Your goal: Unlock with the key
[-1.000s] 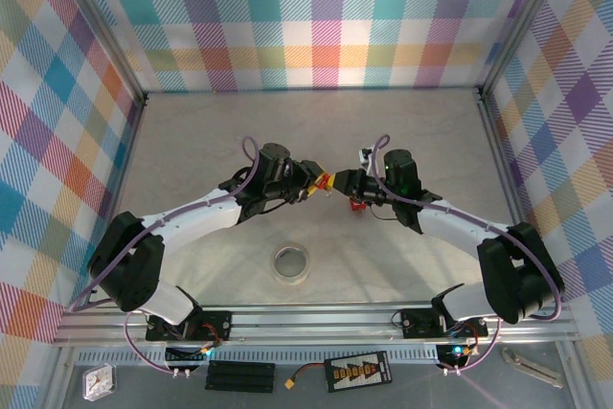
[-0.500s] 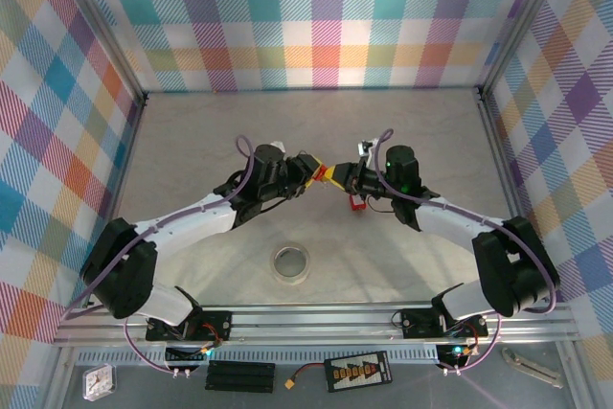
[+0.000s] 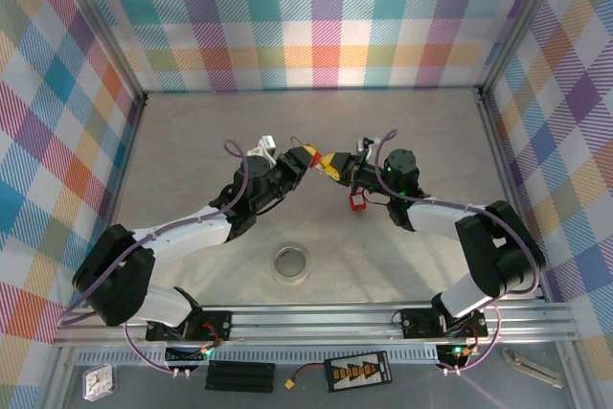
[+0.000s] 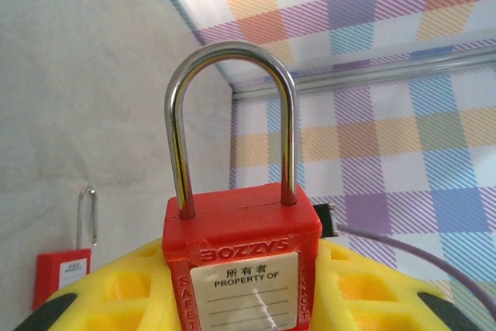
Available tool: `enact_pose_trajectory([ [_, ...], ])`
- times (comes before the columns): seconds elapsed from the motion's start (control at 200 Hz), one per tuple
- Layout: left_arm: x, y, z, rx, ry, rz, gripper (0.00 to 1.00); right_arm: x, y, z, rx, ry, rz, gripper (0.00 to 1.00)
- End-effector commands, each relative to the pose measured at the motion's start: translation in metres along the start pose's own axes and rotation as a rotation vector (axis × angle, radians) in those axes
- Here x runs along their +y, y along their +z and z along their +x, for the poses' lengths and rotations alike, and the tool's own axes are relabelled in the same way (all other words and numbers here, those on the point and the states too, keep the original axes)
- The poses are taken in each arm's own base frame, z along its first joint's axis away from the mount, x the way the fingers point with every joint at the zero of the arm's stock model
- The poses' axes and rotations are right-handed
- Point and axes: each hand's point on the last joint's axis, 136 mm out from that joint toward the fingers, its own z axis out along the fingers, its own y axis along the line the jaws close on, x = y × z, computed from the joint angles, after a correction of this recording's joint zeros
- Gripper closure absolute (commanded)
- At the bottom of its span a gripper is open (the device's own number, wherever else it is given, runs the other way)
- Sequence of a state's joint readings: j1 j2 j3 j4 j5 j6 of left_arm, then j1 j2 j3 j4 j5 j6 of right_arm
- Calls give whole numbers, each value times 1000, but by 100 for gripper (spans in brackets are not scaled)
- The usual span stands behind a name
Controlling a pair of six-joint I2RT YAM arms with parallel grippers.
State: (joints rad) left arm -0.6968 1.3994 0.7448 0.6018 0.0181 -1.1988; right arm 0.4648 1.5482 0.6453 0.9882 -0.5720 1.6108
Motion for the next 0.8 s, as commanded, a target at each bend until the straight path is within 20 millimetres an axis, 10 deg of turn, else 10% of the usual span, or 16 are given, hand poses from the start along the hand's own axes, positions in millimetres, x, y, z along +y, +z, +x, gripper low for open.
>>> enact_pose_trajectory([
  [0.0,-68,-19,0,-27,72,257,100,-3,0,-12,-61,133,-35,100],
  [0.095,-71,-22,0,-26,88,263,100,-5,0,-12,-61,177,-32,98],
  [0.43,-44,-48,14,137,363,-74,100,-38,-50,2,-65,104,341,40],
  [0.605,-17,-85,20,317,671,-320,100,0,-102,-4,-144,-212,480,34],
  [0.795,7,-107,32,491,967,-480,100,48,-85,10,60,-592,412,36],
])
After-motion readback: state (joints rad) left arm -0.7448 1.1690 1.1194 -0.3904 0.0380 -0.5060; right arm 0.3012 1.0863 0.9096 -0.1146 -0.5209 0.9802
